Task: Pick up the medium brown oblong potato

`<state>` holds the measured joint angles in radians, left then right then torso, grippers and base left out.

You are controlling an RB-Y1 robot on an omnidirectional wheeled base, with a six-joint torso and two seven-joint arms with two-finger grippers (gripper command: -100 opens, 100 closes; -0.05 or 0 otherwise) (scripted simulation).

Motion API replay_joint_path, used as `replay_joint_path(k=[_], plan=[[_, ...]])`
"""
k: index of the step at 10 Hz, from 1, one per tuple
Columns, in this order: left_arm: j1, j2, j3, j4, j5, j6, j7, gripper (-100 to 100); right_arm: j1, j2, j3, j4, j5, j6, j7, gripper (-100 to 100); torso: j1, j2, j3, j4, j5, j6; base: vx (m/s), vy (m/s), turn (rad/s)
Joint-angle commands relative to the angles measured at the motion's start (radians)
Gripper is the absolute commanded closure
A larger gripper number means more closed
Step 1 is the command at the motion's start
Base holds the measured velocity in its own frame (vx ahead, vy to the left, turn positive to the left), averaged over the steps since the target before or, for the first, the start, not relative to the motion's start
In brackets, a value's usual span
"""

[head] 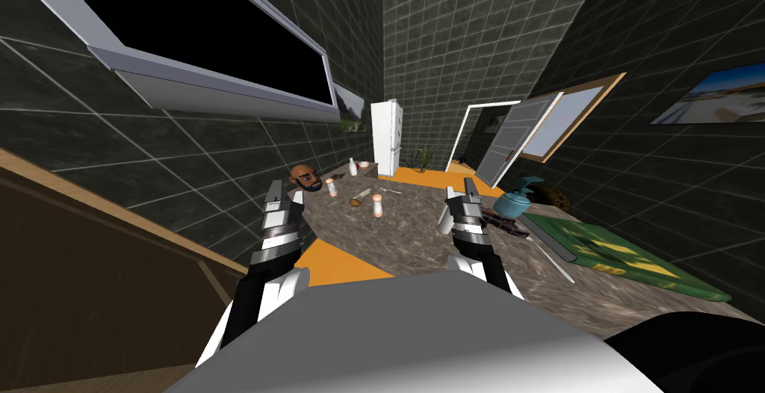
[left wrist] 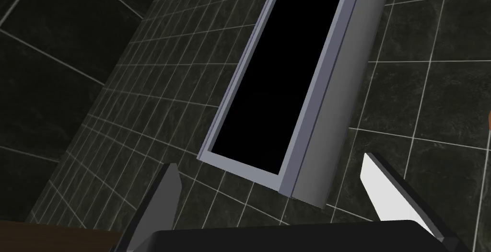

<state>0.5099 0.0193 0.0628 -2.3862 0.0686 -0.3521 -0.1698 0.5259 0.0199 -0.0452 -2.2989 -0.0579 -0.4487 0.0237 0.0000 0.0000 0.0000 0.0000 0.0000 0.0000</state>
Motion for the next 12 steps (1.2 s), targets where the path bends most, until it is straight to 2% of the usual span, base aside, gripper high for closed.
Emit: replay_joint_path(k=[1, 5, 6, 8, 9, 12], plan=[[-0.035, 0.029, -0.005, 0.033, -0.001, 0.029, 0.002, -100, 0.000, 0.000, 0.000, 0.000, 0.000, 0.000, 0.000, 0, 0.000, 0.000, 0.000, 0.000, 0.000, 0.000, -0.015, -0.005, 0.049], [-0.122, 0.070, -0.017, 0.118, -0.003, 0.100, 0.007, -100, 0.000, 0.000, 0.000, 0.000, 0.000, 0.000, 0.000, 0, 0.000, 0.001, 0.001, 0.000, 0.000, 0.000, -0.028, -0.008, 0.040], [-0.122, 0.070, -0.017, 0.118, -0.003, 0.100, 0.007, -100, 0.000, 0.000, 0.000, 0.000, 0.000, 0.000, 0.000, 0, -0.001, 0.001, 0.001, 0.000, 0.000, 0.000, -0.022, -0.005, 0.013], [-0.184, 0.089, -0.024, 0.174, -0.003, 0.148, 0.011, -100, 0.000, 0.000, 0.000, 0.000, 0.000, 0.000, 0.000, 0, 0.000, 0.001, 0.001, 0.000, 0.000, 0.000, -0.029, -0.006, 0.039], [-0.184, 0.089, -0.024, 0.180, -0.003, 0.148, 0.011, -100, 0.000, 0.000, 0.000, 0.000, 0.000, 0.000, 0.000, 0, 0.000, 0.002, 0.001, 0.000, 0.000, 0.000, -0.025, -0.002, 0.018], [-0.279, 0.121, -0.036, 0.276, -0.001, 0.230, 0.016, -100, 0.000, 0.000, 0.000, 0.000, 0.000, 0.000, 0.000, 0, -0.001, 0.002, 0.001, 0.000, 0.000, 0.000, -0.039, -0.006, 0.042]])
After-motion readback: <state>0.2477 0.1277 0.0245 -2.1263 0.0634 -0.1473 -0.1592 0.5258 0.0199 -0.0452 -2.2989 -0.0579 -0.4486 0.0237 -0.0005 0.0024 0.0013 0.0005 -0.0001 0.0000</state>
